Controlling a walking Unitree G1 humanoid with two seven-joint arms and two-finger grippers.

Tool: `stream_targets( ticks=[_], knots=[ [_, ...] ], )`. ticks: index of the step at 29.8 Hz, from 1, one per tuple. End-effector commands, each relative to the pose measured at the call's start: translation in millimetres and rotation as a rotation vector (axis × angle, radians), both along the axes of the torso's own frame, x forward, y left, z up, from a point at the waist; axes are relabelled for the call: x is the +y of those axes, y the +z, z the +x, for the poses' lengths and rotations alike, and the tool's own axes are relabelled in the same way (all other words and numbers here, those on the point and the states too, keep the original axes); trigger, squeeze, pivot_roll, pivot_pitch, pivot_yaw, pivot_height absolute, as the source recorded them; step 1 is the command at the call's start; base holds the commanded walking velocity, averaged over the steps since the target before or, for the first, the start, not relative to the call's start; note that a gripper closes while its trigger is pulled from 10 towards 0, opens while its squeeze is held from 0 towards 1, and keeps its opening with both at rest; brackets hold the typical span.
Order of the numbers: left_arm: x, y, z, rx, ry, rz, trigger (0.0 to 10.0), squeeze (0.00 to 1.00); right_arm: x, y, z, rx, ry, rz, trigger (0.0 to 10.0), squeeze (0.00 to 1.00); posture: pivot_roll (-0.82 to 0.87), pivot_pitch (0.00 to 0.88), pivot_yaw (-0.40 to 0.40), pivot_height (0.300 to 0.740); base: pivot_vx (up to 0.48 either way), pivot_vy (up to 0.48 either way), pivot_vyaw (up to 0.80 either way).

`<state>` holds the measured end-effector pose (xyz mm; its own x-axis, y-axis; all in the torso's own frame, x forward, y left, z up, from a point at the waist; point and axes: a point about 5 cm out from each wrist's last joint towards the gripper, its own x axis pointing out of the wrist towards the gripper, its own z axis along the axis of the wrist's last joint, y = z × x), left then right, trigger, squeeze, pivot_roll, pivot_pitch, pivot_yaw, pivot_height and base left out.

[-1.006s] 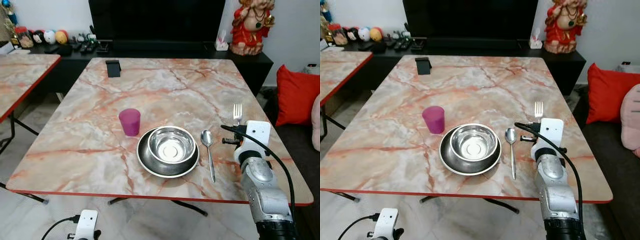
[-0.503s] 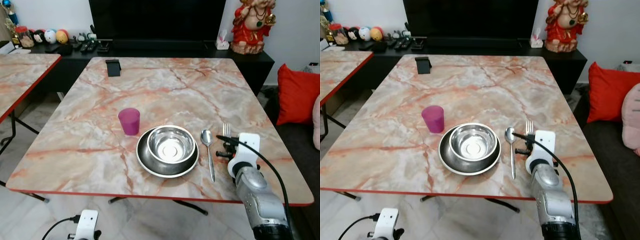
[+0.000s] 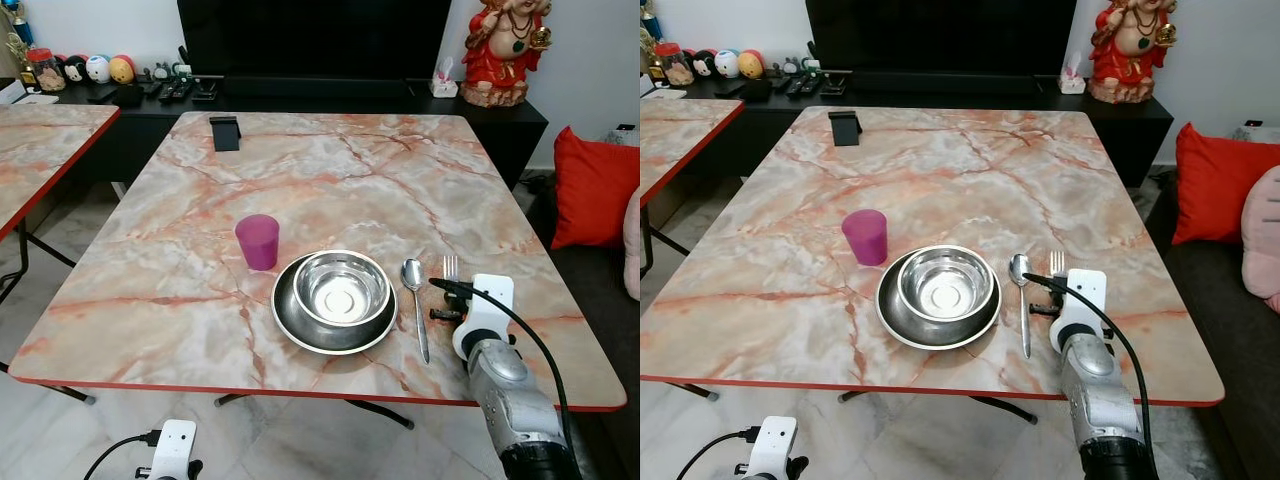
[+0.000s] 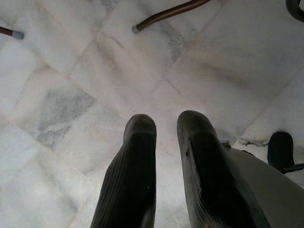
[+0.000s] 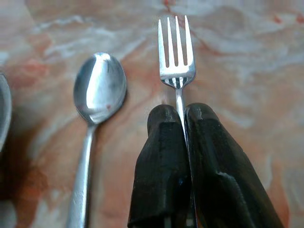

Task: Setting the table

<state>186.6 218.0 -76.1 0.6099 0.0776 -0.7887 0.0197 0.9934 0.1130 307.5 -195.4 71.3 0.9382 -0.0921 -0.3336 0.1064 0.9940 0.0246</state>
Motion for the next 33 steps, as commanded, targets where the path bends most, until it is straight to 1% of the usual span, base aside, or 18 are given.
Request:
stream_targets(
  ticks=[1,5,21,33],
  knots=[
    [-0.4,-1,-1.0,0.002,0.004,0.003,10.0,0.0,0.6,2,3.2,-0.01,0.007,-0.004,10.0,0.0,-0.01,0.0,-0.019,0.74,0.0,0.0,0.0],
    [-0.1,-1,-1.4,0.002,0.004,0.005,10.0,0.0,2.1,1,5.1,-0.023,0.015,0.003,10.0,0.0,-0.01,0.0,-0.019,0.74,0.0,0.0,0.0],
    [0.6,0,-1.2,0.0,-0.005,0.01,10.0,0.0,11.2,-6,5.6,-0.018,0.04,0.029,10.0,0.0,0.0,0.0,-0.018,0.74,0.0,0.0,0.0],
    [1.0,0,-1.1,0.0,-0.007,0.011,10.0,0.0,11.5,-10,5.0,-0.006,0.038,0.028,10.0,0.0,0.0,0.0,-0.017,0.74,0.0,0.0,0.0]
  ],
)
